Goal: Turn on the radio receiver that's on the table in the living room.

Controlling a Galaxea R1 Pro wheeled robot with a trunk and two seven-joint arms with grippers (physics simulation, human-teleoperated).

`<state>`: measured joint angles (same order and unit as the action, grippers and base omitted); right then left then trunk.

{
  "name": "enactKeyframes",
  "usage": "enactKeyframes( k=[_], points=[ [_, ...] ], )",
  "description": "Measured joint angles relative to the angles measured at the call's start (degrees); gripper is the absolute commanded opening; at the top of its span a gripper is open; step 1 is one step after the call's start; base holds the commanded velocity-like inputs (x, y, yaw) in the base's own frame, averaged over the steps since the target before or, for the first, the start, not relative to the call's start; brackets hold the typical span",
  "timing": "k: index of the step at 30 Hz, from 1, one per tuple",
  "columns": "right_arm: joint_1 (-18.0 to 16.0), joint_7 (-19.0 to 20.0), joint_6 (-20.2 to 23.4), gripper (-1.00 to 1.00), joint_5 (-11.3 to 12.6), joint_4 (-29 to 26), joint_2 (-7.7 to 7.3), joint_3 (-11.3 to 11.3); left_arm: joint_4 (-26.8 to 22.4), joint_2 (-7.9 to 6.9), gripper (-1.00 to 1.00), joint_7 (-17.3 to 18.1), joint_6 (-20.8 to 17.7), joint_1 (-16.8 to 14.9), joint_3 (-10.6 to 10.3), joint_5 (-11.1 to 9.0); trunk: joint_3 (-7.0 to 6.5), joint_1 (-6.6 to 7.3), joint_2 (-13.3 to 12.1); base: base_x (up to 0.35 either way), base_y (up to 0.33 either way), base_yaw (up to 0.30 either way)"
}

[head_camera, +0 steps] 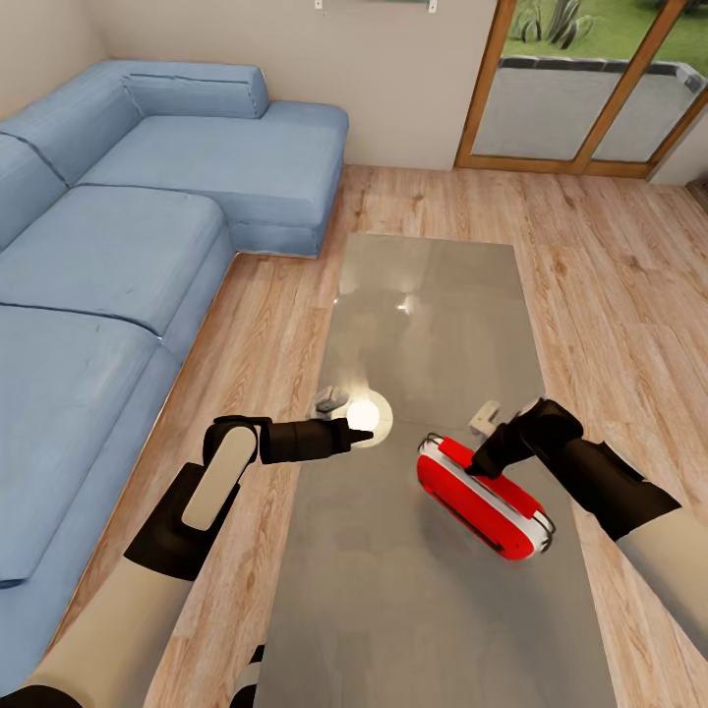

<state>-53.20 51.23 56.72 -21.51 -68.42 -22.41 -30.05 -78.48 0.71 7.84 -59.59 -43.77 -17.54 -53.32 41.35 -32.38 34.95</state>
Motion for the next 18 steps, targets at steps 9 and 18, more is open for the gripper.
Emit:
enactKeyframes(
  k=[9, 18],
  points=[
    [0.0, -0.1, -1.6, -1.00, 0.4, 0.0, 0.27, 1.2, 0.0, 0.00, -1.00, 0.1, 0.0, 0.0, 0.0, 0.0, 0.00, 0.00, 0.0, 0.000, 0.000, 0.000],
    [0.0, -0.4, -5.1, -1.00, 0.7, 0.7, 1.44, 1.3, 0.0, 0.00, -1.00, 0.1, 0.0, 0.0, 0.0, 0.0, 0.00, 0.00, 0.0, 0.000, 0.000, 0.000]
  ],
)
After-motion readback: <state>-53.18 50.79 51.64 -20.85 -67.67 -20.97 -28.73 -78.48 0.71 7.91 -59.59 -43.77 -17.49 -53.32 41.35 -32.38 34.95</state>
